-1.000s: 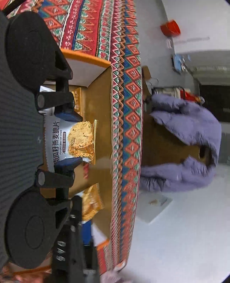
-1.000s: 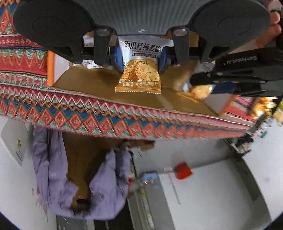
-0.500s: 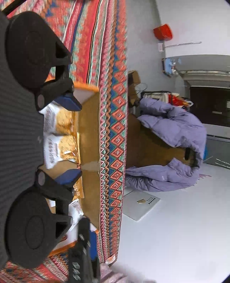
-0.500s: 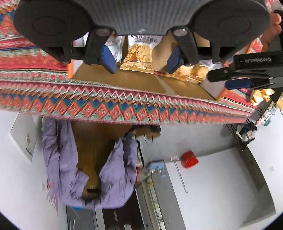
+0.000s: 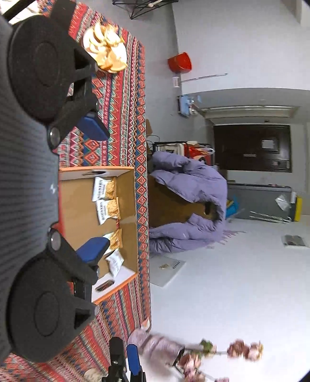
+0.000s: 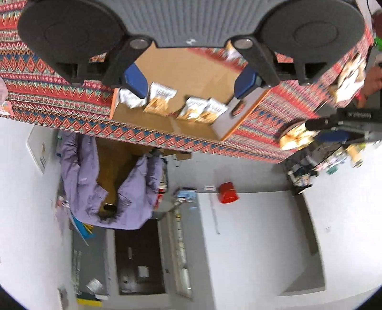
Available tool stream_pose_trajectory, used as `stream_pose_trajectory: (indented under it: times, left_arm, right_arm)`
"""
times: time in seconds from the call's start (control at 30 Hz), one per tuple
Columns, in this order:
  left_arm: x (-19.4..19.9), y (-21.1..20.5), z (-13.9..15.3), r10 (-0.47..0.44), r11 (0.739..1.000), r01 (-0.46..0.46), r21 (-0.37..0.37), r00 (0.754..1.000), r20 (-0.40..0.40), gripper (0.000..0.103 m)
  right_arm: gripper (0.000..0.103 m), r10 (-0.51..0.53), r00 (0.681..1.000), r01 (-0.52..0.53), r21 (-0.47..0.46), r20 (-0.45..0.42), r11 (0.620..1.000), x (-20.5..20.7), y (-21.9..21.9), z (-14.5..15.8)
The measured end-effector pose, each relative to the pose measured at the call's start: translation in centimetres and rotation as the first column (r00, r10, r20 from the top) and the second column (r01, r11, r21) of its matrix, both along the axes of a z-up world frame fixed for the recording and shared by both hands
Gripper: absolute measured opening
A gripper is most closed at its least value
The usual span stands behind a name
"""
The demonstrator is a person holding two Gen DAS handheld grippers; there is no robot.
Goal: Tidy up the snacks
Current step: 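Move both tools back to the snack pile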
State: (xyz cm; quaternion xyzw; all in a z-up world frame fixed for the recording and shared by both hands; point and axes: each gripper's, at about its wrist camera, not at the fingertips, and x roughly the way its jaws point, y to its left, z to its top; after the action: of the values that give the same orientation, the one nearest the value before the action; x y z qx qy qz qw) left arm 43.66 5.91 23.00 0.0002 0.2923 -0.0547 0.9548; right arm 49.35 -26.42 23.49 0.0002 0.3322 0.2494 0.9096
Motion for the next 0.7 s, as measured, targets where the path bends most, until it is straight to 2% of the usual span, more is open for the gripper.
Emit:
stream_pose_trajectory:
  times: [0.17,0.33,0.4,0.5,0.7]
  left_arm:
    - [-8.1,0.5,-0.8,-0.013,1.000,0.013,-0.007,0.999,0.053,0.091]
    - [-15.9,0.6,-3.6,0.002,1.000,-0.001,-0.005,0.990,0.140,0.095]
    - [-18.6,0.4,-5.1,0.002,1.000,-0.002,0.002,0.985,0.173,0.100]
    - [-22.0,0.0,-7.6,0.066,0.996,-0.076,0.038,0.975,0.212,0.100]
    - [-26.4,-0.1,-12.3,0.152,0.986,-0.161,0.034,0.971,0.184,0.100]
  right_arm:
    - [0.082,0.043,0.996,-0.043,-0.009,0.077,0.999,-8.3,-0.1,-0.6]
    - [0.084,0.059,0.987,-0.057,-0.015,0.150,0.998,-16.0,-0.4,-3.4]
    - [0.084,0.055,0.984,-0.054,-0.011,0.172,0.998,-18.7,-0.6,-4.9]
    - [0.088,0.039,0.978,-0.042,0.009,0.203,0.999,-21.8,-1.0,-7.1]
    - [0.088,-0.063,0.970,0.054,0.047,0.234,0.997,-26.8,-1.7,-11.3]
